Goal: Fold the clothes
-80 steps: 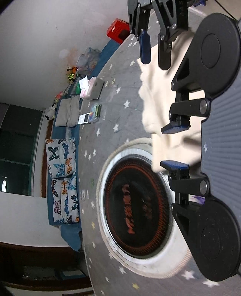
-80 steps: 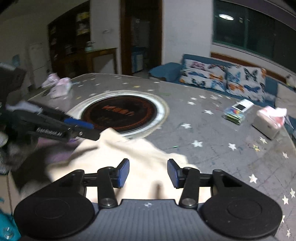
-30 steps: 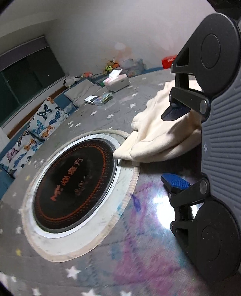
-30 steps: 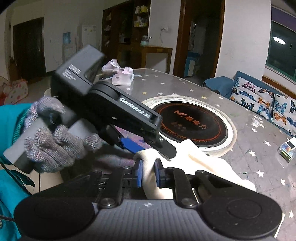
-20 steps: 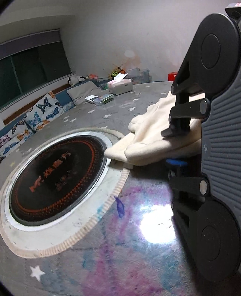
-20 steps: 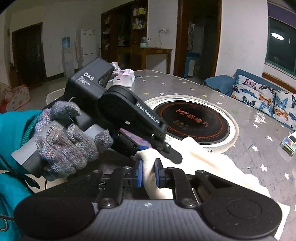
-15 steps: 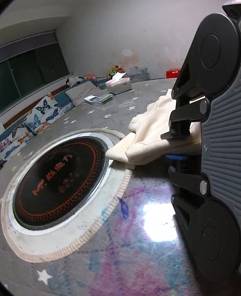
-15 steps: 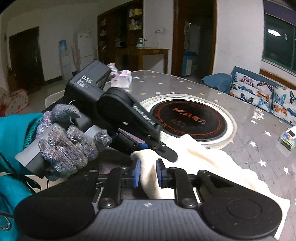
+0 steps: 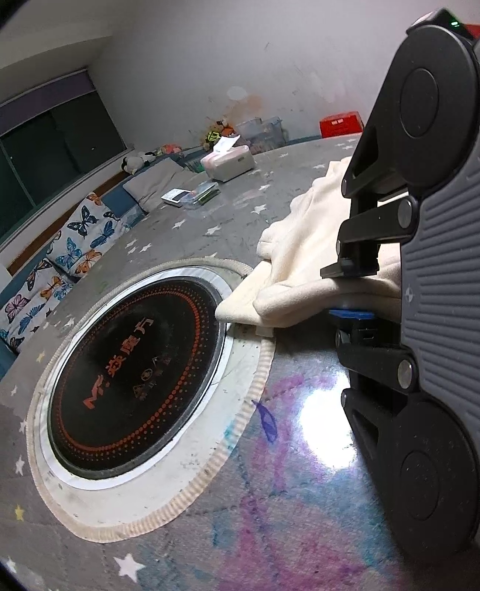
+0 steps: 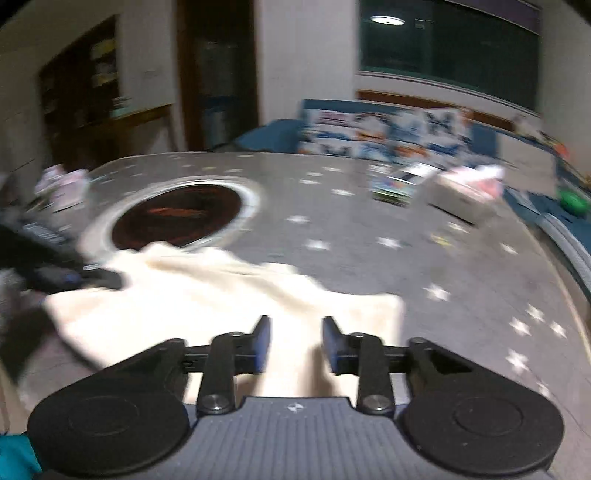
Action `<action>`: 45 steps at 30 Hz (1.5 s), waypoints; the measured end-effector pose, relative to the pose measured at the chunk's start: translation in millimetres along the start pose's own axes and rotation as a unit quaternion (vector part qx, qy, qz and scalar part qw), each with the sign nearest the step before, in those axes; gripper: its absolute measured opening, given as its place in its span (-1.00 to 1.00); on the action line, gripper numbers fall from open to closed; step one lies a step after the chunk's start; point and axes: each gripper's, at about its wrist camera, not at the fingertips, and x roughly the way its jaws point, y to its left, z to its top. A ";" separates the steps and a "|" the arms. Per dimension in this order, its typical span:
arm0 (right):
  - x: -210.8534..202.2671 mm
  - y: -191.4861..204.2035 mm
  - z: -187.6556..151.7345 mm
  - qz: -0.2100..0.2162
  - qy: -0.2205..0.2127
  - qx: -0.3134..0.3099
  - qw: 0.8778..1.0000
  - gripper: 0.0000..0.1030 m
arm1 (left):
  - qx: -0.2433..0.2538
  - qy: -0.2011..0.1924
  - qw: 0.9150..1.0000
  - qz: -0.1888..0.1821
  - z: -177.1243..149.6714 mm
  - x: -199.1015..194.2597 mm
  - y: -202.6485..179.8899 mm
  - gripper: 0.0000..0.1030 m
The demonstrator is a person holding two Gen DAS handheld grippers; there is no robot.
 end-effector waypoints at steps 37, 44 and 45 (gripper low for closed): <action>-23.9 -41.3 11.2 -0.019 -0.071 0.102 0.992 -0.74 | 0.229 -0.049 0.972 0.033 17.6 13.6 -102.0 -0.72; -43.8 -71.3 31.7 -0.066 -0.096 0.098 0.988 -0.74 | 0.259 -0.049 0.964 0.009 26.8 43.9 -150.5 -0.72; -45.7 -75.9 34.2 -0.072 -0.098 0.098 0.988 -0.74 | 0.266 -0.049 0.963 0.006 27.2 49.2 -158.2 -0.72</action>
